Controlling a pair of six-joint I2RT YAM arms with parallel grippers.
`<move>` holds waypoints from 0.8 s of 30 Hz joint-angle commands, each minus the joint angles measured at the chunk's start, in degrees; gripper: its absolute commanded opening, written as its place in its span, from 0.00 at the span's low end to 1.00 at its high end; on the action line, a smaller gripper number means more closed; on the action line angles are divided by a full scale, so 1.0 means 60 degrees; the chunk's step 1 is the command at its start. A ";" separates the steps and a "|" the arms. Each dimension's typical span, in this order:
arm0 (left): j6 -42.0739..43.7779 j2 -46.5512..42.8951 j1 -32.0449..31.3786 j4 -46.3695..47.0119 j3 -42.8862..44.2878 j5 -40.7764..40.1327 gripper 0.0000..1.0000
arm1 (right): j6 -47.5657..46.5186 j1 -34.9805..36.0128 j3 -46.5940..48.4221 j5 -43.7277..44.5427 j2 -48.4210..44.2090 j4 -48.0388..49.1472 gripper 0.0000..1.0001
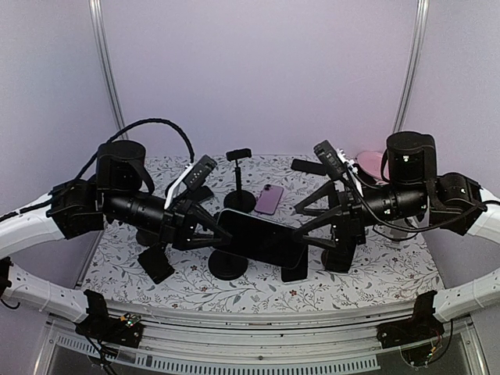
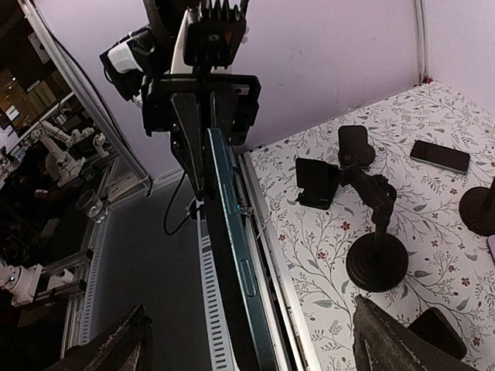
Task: Place the phone on the phone stand
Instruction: Pass from the right arm to the left, then pass from the left arm to the right
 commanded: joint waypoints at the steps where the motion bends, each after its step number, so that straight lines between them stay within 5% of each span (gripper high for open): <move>1: 0.0789 0.0277 -0.0603 -0.0096 0.0512 0.0159 0.00 | -0.0552 -0.0013 0.0232 -0.1383 0.0373 -0.0486 0.88; 8: 0.1034 0.0647 -0.1012 -0.0359 0.0619 -0.0190 0.00 | -0.0647 0.0094 -0.0107 -0.3137 0.0693 -0.0380 0.77; 14: 0.1117 0.0693 -0.1098 -0.0359 0.0646 -0.0235 0.00 | -0.0647 0.0140 0.0028 -0.3359 0.1051 -0.0787 0.52; 24: 0.1170 0.0874 -0.1138 -0.0252 0.0734 -0.0164 0.00 | -0.0654 0.0207 0.0462 -0.2996 0.1643 -0.1220 0.32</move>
